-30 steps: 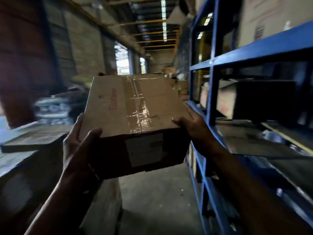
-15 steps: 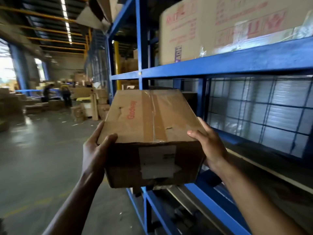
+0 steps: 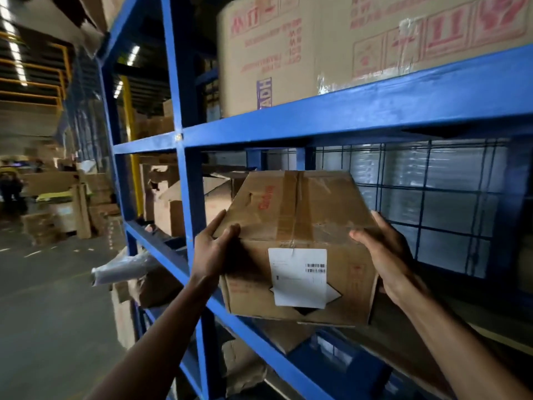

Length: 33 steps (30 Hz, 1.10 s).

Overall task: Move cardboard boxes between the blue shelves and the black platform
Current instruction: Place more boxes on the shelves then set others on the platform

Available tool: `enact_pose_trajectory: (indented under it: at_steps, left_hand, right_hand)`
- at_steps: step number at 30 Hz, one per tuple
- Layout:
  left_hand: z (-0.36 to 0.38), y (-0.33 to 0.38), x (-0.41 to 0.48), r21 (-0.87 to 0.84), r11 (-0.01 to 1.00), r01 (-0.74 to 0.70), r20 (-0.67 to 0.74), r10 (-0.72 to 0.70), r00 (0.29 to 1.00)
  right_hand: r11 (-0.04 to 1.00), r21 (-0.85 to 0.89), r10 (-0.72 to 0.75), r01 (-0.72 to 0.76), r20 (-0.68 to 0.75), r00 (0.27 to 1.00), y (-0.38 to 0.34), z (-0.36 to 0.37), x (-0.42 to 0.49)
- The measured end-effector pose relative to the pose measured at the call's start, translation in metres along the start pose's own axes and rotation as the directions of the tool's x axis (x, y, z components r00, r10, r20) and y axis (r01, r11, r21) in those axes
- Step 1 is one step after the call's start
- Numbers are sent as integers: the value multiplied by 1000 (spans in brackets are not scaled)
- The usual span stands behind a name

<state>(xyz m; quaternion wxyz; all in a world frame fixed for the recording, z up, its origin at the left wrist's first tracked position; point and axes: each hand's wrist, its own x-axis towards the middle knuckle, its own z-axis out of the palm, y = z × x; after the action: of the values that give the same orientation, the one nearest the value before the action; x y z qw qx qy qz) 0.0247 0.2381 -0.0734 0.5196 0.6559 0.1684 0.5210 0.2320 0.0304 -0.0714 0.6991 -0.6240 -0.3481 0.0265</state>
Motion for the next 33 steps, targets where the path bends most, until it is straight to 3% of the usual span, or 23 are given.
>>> enact_pose_trajectory:
  at_steps: [12,20,29,33]
  left_hand:
    - [68,-93,163,-31,999,16,209,-9,978]
    - [106,-153,247,-77,990,117,276,-91,957]
    - [137,-209,290,-166,964,207,249,-162,955]
    - [143,-220,306,-164,967,196,236,-155,959]
  right_hand:
    - [983,-121,92,-135,-304,948,46,21,92]
    - [963,-150,141,-224,-429,892,69,58,126]
    - [913,-249,131,-322,-569,812,108,79,175]
    - [910,-279,109,-307,-554,825,108,86,193]
